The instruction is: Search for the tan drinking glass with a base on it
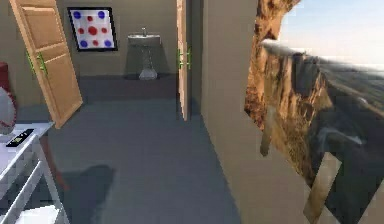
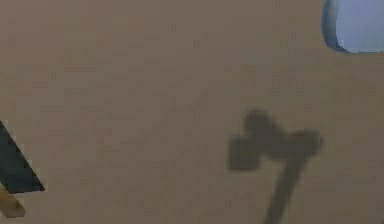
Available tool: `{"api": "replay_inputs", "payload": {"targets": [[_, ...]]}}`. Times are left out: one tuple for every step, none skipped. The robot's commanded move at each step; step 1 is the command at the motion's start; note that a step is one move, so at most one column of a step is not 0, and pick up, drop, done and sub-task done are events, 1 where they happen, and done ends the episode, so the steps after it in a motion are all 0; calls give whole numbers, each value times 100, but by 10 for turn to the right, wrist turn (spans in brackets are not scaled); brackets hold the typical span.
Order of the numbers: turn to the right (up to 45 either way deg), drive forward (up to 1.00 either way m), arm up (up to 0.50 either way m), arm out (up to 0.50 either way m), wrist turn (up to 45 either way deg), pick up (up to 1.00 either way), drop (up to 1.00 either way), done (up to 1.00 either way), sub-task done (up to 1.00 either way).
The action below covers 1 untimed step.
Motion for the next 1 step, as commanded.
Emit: {"api": "replay_inputs", "payload": {"targets": [[0, 20, 0, 0, 0, 0, 0, 0, 0]]}}
